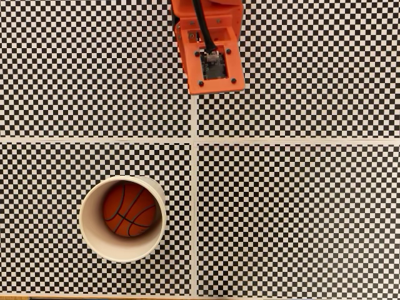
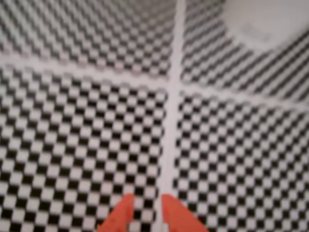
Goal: Grasp basketball and place into cup.
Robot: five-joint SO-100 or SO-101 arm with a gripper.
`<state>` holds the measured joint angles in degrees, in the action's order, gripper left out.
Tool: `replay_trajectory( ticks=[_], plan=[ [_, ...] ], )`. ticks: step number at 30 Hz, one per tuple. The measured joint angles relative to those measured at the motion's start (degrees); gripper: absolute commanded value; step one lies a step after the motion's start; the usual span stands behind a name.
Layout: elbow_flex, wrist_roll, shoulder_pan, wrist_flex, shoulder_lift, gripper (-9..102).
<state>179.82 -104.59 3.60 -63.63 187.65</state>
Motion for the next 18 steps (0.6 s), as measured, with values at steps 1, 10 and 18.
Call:
replay_trajectory(
  ticks=[1,10,18],
  plan=[
    [0.0,0.0,0.0,-1.4,0.0,0],
    [0.0,0.2,0.0,-6.7,0.0,0],
    [0.0,0.2,0.0,-6.7,0.0,0]
  ],
)
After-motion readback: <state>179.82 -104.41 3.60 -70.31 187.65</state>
